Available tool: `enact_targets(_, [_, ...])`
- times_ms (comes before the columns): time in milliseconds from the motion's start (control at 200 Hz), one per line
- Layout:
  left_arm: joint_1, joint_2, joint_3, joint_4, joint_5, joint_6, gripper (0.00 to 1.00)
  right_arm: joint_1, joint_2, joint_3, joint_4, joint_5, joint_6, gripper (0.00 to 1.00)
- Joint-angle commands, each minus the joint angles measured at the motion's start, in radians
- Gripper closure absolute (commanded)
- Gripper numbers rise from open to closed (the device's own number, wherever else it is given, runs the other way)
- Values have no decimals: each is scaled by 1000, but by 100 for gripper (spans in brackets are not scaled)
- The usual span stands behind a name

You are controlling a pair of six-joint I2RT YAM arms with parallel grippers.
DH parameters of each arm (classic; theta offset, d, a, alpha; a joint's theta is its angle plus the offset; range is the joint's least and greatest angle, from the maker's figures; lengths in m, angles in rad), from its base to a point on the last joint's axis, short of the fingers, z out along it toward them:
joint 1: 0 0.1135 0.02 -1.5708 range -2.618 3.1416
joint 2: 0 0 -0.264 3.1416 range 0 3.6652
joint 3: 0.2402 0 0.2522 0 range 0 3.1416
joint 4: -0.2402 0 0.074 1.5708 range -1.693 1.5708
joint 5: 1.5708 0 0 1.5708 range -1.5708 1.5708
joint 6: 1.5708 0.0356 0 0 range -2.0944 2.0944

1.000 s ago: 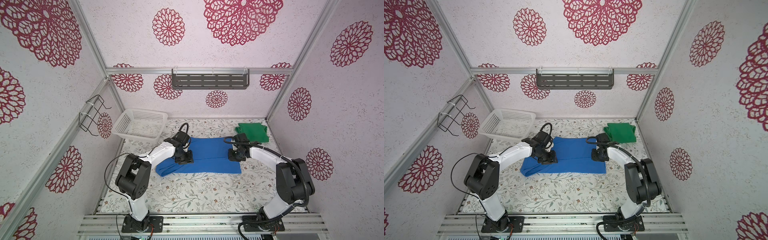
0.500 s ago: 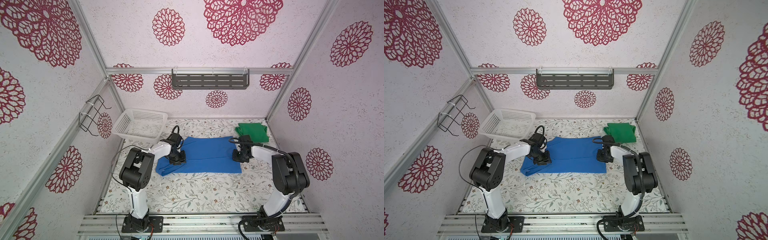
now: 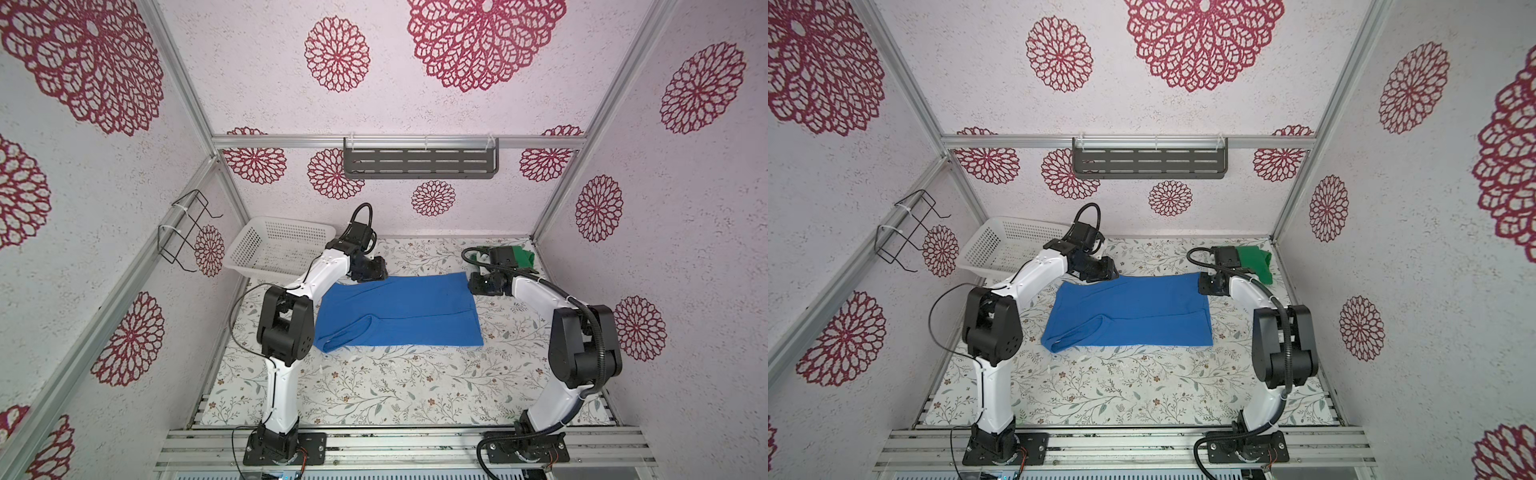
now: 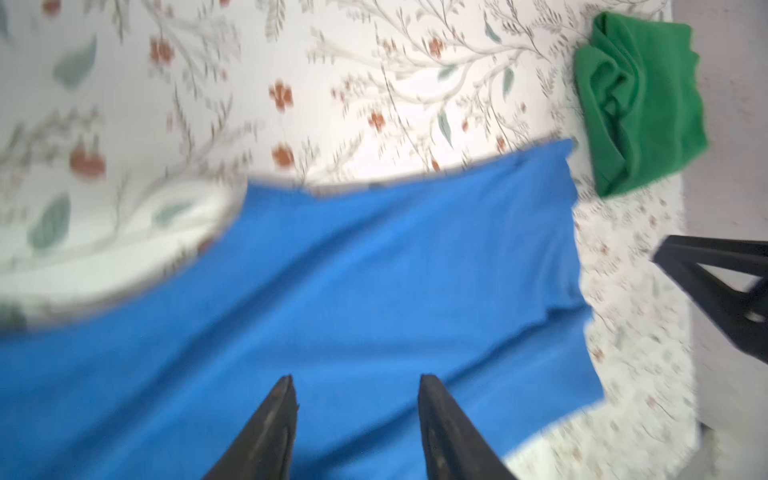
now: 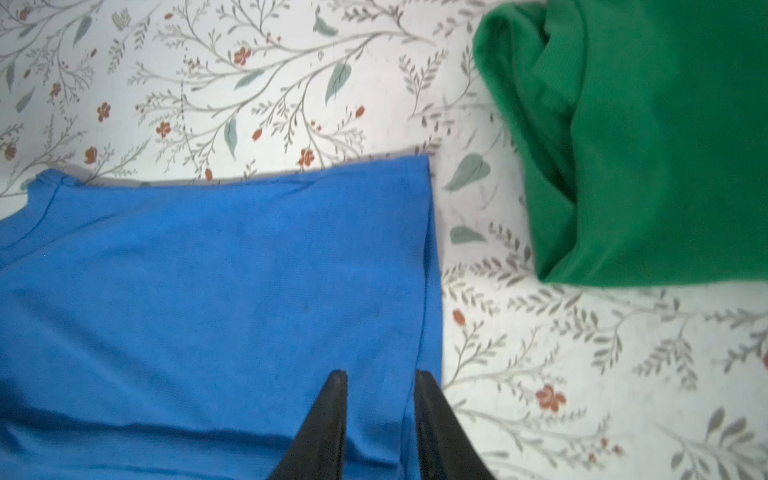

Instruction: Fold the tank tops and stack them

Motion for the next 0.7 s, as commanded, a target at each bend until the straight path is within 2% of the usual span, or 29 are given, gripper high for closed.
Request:
enact_targets(0, [17,105,89,-24,-43,96,47,-19,87,92,34,-68,-110,68])
enact_targets(25, [18,123,109,-24,-50,100,47,-23,107,117,22,-77,-118,65])
enact_targets(160, [19,186,162,-11,-99,113,43,-37,188,199,9,-98,-138,65])
enact_targets(270, [24,206,151,22,-111,99,35,-45,228,236,11,-105,-133,64])
enact_targets(365, [30,206,117,74,-107,70,34,-48,259,259,6,-121,-117,56])
enact_targets(535, [41,217,108,139,-88,28,35,-53,303,278,6,-131,-96,55])
enact_targets(696, [41,279,168,132,-63,0,42,-62,335,297,4,-135,-67,55])
